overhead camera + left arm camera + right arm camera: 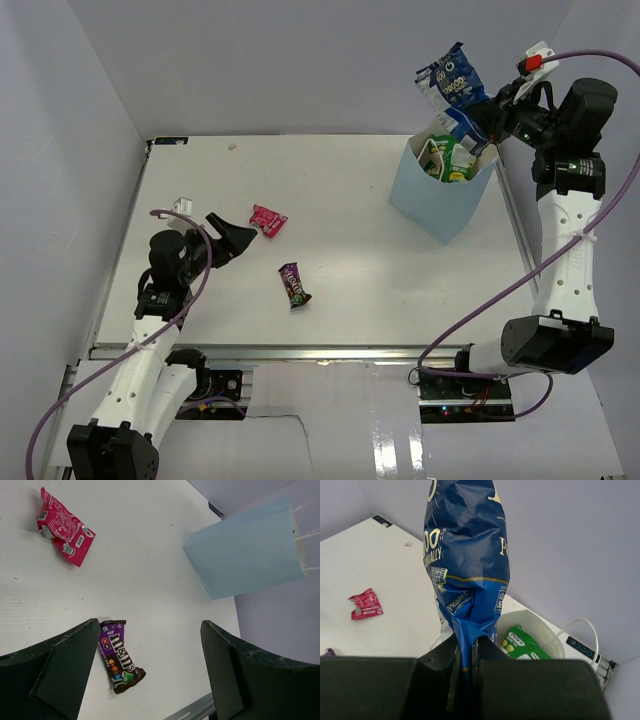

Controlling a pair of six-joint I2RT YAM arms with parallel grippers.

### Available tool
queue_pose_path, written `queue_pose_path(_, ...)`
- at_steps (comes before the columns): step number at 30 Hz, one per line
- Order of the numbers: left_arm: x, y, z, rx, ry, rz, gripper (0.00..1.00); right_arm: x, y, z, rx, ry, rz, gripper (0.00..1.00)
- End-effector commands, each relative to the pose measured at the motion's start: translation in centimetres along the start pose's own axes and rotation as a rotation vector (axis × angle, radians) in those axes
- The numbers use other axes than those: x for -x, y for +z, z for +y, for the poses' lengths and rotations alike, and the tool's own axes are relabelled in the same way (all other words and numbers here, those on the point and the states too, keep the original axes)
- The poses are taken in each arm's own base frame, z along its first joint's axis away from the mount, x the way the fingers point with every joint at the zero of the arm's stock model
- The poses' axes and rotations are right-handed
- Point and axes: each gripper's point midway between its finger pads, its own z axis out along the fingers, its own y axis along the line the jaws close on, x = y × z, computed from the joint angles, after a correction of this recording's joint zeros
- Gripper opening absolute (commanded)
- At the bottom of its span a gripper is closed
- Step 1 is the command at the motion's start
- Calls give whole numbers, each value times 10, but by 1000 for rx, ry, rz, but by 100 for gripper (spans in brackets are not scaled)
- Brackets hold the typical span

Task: Place the snacks into the paper bag

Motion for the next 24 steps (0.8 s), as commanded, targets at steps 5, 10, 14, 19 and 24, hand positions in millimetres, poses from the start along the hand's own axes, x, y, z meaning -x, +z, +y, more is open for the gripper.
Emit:
queue_pose_path(5, -4, 3, -4, -45, 4, 17, 92, -41, 15, -38, -92, 66, 2, 8)
queue_pose_path(10, -9, -1, -3, -48, 1, 23, 92, -88, 21, -40, 13, 95, 46, 8)
queue_pose_path(14, -11, -3, -1, -44, 3, 14, 92, -111, 12, -35, 90, 110, 59, 8)
queue_pose_path(19, -11, 0, -3, -58, -5, 17, 92, -137, 8, -27, 191, 113, 67, 8)
queue_pose_path(24, -10, 5, -4, -63, -2, 36, 92, -159, 8, -29, 191, 104, 98, 33)
